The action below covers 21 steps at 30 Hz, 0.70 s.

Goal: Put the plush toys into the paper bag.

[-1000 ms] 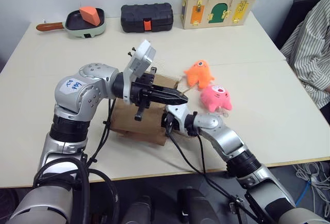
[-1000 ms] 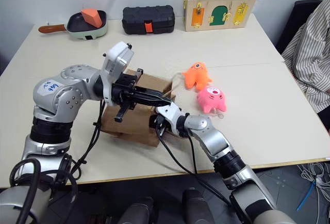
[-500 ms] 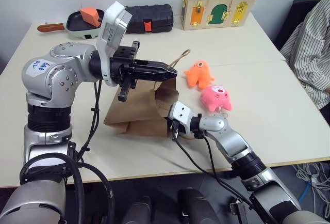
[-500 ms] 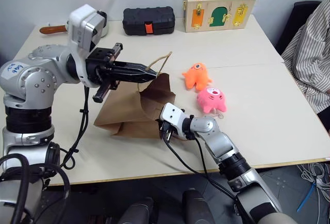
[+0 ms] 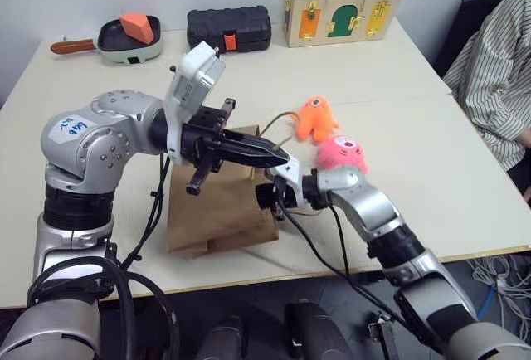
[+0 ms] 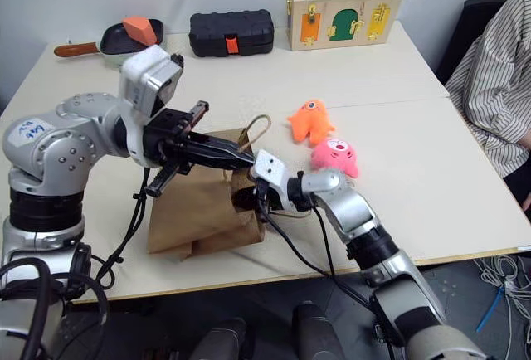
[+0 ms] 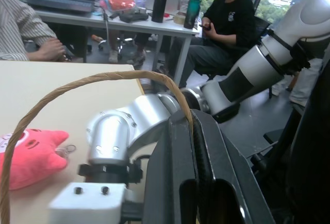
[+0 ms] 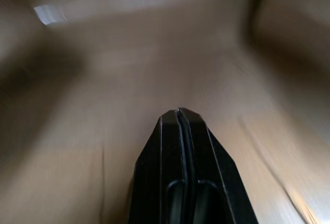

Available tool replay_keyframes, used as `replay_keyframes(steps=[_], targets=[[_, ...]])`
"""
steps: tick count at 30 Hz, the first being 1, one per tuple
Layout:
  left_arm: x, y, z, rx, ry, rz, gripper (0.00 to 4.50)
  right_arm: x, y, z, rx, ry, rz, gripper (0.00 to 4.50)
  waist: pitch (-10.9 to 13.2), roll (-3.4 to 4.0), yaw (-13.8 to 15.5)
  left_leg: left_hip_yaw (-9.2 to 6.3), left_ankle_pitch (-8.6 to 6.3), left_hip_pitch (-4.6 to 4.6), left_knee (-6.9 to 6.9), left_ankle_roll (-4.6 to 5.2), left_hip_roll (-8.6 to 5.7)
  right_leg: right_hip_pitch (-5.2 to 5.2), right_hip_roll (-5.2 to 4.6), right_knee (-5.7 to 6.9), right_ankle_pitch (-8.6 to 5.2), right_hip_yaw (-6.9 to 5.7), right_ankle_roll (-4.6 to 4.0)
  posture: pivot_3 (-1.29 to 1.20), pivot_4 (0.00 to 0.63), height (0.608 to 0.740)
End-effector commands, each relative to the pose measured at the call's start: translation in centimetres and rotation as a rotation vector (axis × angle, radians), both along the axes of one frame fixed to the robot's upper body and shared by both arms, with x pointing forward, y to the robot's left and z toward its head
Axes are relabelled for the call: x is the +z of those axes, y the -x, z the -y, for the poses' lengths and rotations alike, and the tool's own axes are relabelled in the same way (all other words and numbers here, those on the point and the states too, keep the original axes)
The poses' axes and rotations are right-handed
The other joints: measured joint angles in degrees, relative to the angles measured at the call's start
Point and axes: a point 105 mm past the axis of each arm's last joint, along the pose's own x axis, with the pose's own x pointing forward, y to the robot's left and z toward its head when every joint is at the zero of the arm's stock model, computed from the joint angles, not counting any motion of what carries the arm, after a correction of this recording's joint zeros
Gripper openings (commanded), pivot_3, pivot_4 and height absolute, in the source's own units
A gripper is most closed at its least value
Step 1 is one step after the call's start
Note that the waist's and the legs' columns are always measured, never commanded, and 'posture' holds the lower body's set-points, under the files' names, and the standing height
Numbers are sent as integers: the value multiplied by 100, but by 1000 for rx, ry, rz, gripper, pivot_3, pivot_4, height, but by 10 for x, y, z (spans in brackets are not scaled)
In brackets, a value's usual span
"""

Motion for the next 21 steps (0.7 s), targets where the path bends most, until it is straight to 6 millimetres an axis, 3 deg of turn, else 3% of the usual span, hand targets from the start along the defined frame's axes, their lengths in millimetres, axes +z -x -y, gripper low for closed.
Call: replay_keyframes(steps=[1,7,11,17,21], targets=[[0,9,0,-38,-16,43,0,4,15,-2,145,61,-2,25,0,0,5,-3,0,0,1,0,0,0,-1,-1,0,-1,0,0,150,740],[-6,8,0,-40,-33,52,0,17,18,-12,250,110,71,25,0,1,-13,0,0,-1,-3,0,-1,0,-1,-2,0,-1,0,0,150,740],[-7,7,0,-34,-33,52,0,27,8,-23,242,106,138,25,0,1,-23,0,0,-1,-3,-1,0,-2,-1,-2,0,-2,0,0,150,740],[-8,4,0,-12,-31,62,0,38,32,-28,360,63,120,25,0,1,-15,-3,-1,-2,-1,-1,-1,-2,-3,0,0,-6,0,0,150,740],[-8,3,0,-8,-31,58,0,33,32,-32,382,98,305,25,0,1,-12,-3,-1,-2,-2,-1,-1,-2,-3,-1,0,-7,0,0,150,740]])
